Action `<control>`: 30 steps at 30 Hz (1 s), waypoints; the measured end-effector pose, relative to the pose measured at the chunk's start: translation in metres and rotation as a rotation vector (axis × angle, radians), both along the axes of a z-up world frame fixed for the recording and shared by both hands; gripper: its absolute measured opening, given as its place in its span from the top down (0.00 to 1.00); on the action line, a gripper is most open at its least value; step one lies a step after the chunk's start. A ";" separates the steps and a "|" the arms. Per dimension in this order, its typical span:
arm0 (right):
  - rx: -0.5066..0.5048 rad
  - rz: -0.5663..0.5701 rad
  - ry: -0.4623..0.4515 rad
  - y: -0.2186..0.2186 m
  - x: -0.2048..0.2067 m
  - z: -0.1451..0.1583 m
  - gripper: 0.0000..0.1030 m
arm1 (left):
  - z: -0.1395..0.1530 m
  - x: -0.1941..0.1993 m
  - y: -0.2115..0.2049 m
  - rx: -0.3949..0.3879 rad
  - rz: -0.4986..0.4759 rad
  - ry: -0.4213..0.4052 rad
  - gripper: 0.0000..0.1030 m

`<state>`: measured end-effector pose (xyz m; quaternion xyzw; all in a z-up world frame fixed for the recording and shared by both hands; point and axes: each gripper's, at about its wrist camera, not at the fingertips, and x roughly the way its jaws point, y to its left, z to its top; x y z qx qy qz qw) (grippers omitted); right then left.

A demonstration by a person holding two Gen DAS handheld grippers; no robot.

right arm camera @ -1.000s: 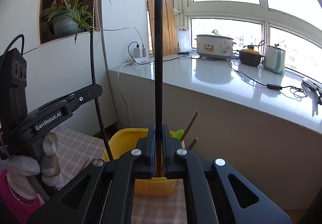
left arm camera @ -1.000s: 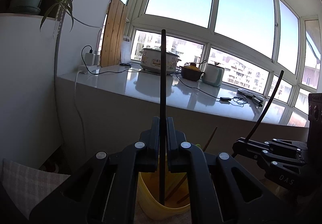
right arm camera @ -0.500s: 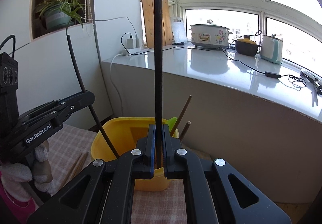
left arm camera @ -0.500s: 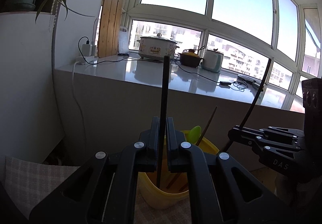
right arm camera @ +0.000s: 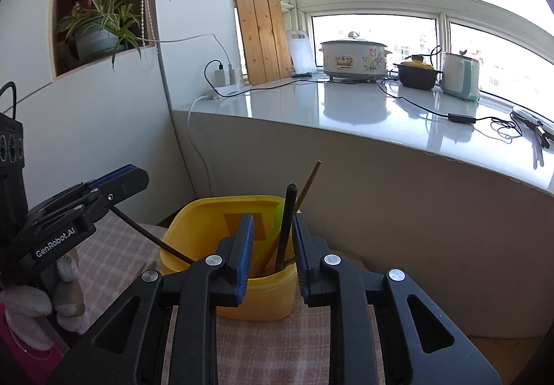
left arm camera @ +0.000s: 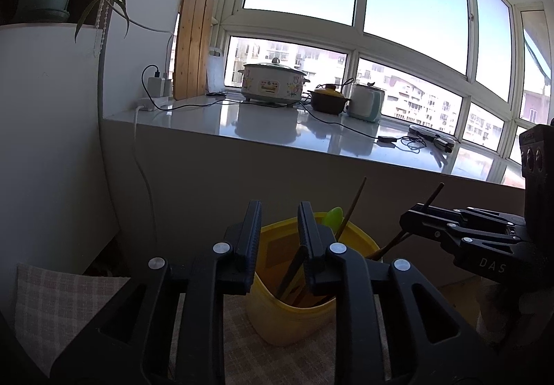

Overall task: Organize utensils
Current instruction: 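Open both tools to drop the black chopsticks into the container, then move both tools to the wooden chopsticks and close on one each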

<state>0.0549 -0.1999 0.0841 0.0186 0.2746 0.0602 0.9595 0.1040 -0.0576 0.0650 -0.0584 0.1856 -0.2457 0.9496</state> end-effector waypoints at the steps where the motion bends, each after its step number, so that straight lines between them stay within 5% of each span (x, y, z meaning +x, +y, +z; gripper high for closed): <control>1: 0.003 0.001 -0.003 0.001 -0.002 0.001 0.80 | 0.000 -0.002 0.001 0.001 0.000 -0.002 0.81; 8: 0.029 0.016 -0.033 0.008 -0.017 0.009 0.79 | 0.001 -0.021 0.010 0.022 0.022 -0.041 0.80; 12: 0.040 0.041 -0.056 0.015 -0.028 0.014 0.68 | 0.000 -0.032 0.022 0.012 0.045 -0.043 0.61; 17: 0.040 0.090 -0.070 0.030 -0.041 0.014 0.66 | -0.012 -0.044 0.042 0.021 0.087 0.002 0.61; 23: 0.050 0.177 -0.033 0.052 -0.050 0.000 0.62 | -0.049 -0.050 0.071 0.049 0.158 0.134 0.61; 30: 0.075 0.275 0.111 0.082 -0.052 -0.046 0.62 | -0.113 -0.050 0.101 0.045 0.226 0.356 0.61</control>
